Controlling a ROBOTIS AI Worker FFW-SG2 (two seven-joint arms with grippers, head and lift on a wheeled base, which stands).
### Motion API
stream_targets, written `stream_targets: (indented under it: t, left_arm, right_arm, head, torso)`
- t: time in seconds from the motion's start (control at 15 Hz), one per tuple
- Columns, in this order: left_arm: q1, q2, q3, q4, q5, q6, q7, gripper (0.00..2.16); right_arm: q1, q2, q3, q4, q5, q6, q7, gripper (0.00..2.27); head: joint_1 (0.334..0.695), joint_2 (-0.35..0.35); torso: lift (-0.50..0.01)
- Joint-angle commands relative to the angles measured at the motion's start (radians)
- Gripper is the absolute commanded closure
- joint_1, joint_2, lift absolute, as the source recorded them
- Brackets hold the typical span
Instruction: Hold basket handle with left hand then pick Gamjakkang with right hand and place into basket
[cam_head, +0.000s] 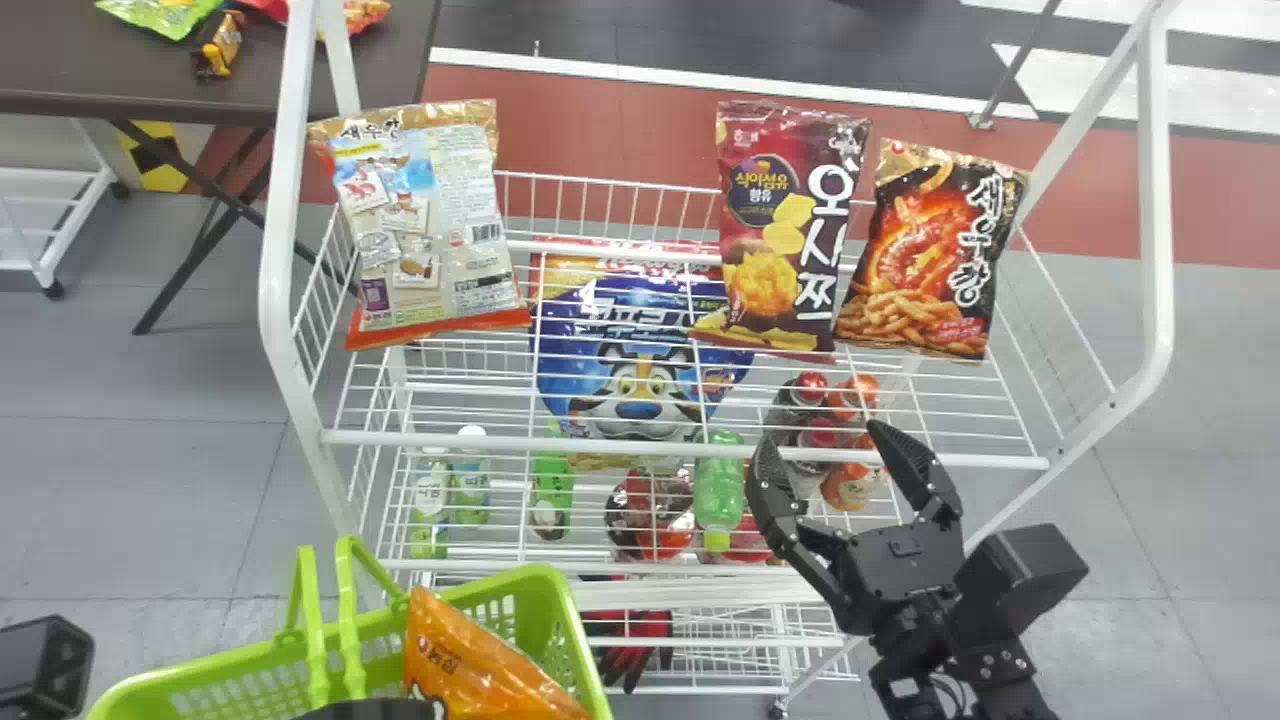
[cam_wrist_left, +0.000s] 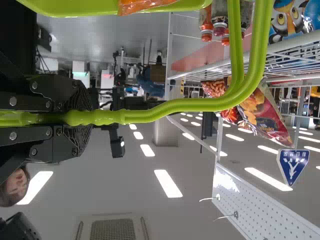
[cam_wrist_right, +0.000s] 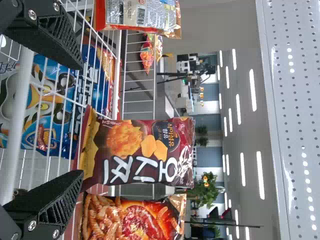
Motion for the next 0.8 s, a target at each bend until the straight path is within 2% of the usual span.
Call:
stream_targets:
  t: [0.0, 0.2, 0.73]
  left_arm:
    - [0.000, -0.005, -0.002, 0.001, 0.000, 0.001, 0.003, 2.14]
    - [0.000, -0.005, -0.002, 0.003, -0.002, 0.001, 0.003, 2.14]
    - [0.001, -0.008, -0.002, 0.001, -0.002, 0.001, 0.005, 2.14]
  right_arm:
    - [-0.001, 0.000, -0.016, 0.009, -0.007, -0.009, 0.013, 0.06]
    - [-0.001, 0.009, -0.016, 0.009, -0.007, -0.009, 0.028, 0.07]
    - [-0.001, 0.011, -0.013, 0.009, -0.007, -0.009, 0.029, 0.07]
  head:
    - [0.695, -0.187]
    - [0.695, -0.208]
    - [0.695, -0.201]
  torso:
    - [-0.017]
    - [-0.017]
    - [-0.017]
